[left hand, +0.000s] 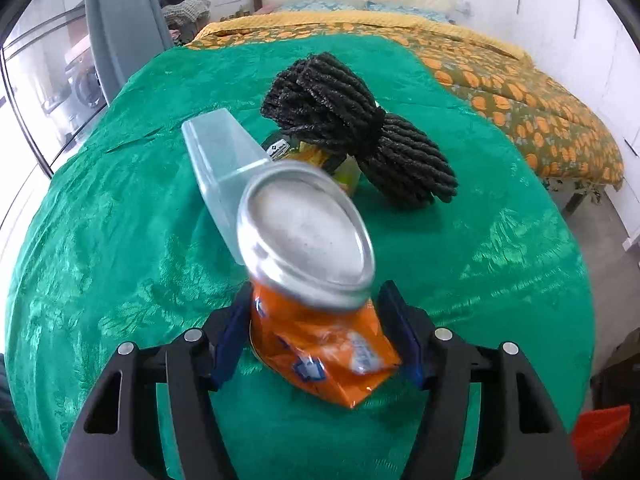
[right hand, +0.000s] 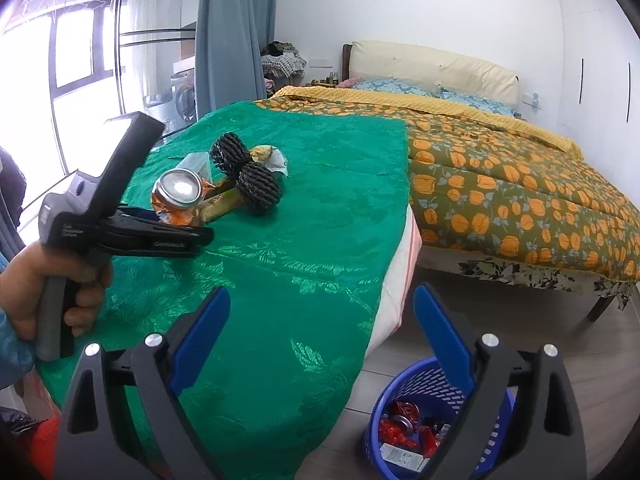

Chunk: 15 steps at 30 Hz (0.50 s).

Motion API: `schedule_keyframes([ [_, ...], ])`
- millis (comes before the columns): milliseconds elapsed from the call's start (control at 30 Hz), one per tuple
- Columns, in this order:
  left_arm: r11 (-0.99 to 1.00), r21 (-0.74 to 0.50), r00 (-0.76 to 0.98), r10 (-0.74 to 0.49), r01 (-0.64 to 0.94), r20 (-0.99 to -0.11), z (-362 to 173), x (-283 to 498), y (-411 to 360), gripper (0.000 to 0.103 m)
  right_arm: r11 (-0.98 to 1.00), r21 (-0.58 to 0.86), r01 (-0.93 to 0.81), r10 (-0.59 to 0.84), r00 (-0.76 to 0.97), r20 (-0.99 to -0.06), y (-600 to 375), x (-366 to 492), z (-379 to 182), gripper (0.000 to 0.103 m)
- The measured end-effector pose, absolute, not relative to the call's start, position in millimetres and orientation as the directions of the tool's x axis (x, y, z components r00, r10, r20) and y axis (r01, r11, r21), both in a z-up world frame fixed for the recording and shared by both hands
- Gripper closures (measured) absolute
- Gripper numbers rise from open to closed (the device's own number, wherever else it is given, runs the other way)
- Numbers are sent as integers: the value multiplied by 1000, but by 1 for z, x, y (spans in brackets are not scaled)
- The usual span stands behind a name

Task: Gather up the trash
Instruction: 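Return to the bed and grasp the orange crushed can with the left tool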

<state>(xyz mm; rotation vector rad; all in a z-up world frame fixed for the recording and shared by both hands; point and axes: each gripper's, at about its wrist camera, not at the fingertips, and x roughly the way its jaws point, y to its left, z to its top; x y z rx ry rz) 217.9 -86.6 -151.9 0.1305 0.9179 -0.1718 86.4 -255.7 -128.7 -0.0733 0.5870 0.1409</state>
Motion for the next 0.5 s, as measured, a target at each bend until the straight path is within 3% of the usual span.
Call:
schedule_keyframes([
  [267, 971, 22, 613, -133, 238, -779, -135, 166, -37, 41, 988, -38, -149, 102, 821, -562, -256, 89, -131, 13],
  [500, 981, -12, 626, -134, 195, -768, -132, 166, 17, 45, 984, -58, -167, 103, 808, -580, -245, 91, -142, 13],
])
